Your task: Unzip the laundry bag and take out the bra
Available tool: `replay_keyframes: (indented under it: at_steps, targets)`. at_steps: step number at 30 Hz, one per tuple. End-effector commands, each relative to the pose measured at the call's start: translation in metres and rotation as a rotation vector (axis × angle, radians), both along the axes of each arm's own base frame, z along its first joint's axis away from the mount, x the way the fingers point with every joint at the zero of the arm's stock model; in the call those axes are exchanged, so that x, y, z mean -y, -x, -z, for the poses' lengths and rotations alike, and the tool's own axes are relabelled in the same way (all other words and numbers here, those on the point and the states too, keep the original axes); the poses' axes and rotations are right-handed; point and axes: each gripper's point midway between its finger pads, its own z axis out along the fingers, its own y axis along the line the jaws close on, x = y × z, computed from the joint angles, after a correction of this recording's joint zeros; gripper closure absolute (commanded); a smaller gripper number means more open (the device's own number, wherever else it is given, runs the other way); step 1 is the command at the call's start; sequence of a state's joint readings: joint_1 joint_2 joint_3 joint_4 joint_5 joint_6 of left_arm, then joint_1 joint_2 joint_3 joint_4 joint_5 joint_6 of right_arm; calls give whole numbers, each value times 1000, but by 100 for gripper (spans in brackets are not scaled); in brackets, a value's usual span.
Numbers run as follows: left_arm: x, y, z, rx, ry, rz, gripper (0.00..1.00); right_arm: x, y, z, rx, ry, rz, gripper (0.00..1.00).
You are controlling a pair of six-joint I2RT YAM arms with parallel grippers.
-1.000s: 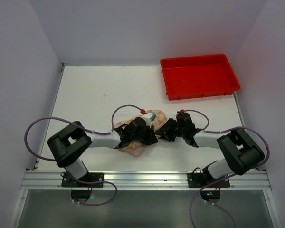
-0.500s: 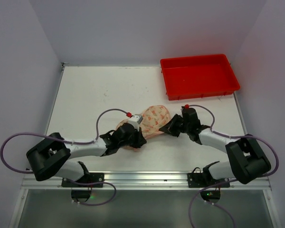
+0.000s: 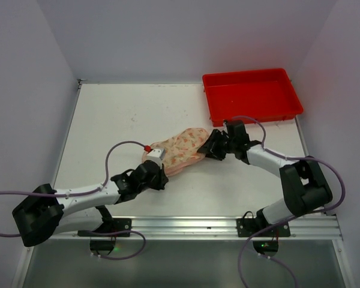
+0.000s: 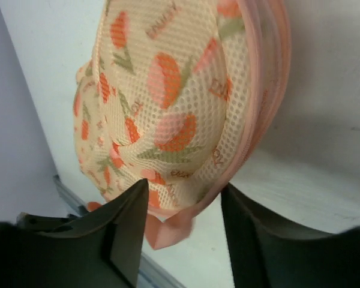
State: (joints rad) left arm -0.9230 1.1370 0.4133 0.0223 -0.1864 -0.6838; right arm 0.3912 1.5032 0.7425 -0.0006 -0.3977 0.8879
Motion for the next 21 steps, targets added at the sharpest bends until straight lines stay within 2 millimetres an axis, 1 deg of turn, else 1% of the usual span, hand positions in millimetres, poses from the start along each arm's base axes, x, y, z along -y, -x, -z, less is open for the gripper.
replay_keyframes:
  at_steps: [1,2,3,4,5,6,7,8,9,11,12,13,14,15,17,18,19,20,21]
  targets:
    - [-15,4,13,-10,-68,3,100,10,-18,-15,80,52,7,41]
    - [-2,-3,2,19,-10,12,100,11,-18,-25,105,44,13,32]
    - [6,-1,0,12,14,37,100,14,-17,-25,109,51,30,24]
    - [10,-2,4,-1,15,44,100,15,-15,-29,116,43,40,12]
    - [22,-7,-7,17,53,58,100,15,-12,-41,140,18,58,7]
    - [30,-5,-2,-8,56,85,100,19,-7,-36,132,17,76,4]
    - [41,-10,-10,-1,81,101,100,20,-3,-37,133,4,87,1]
    - [50,-13,-15,6,105,117,100,22,8,-34,113,-16,108,1]
    - [58,-10,-10,-20,108,147,100,20,8,-39,135,-45,115,1]
    - [76,-16,-23,-4,156,173,100,17,18,-38,113,-94,136,1]
    - [83,-13,-19,-27,161,200,100,15,25,-37,120,-115,139,1]
    - [92,-17,-27,-18,180,210,100,10,31,-35,114,-122,133,1]
    - [97,-19,-30,-13,188,216,100,8,37,-30,91,-135,140,1]
    - [102,-18,-27,-25,185,229,100,4,38,-31,95,-147,137,1]
    - [111,-22,-34,-16,203,239,100,-8,45,-28,76,-158,118,1]
    - [114,-21,-33,-24,206,246,100,-13,45,-30,86,-171,109,1]
    - [117,-23,-36,-19,213,250,100,-20,48,-24,69,-168,92,1]
    - [118,-23,-37,-19,215,251,100,-24,48,-22,57,-179,86,1]
    - [120,-22,-36,-20,213,254,100,-29,44,-26,65,-194,78,1]
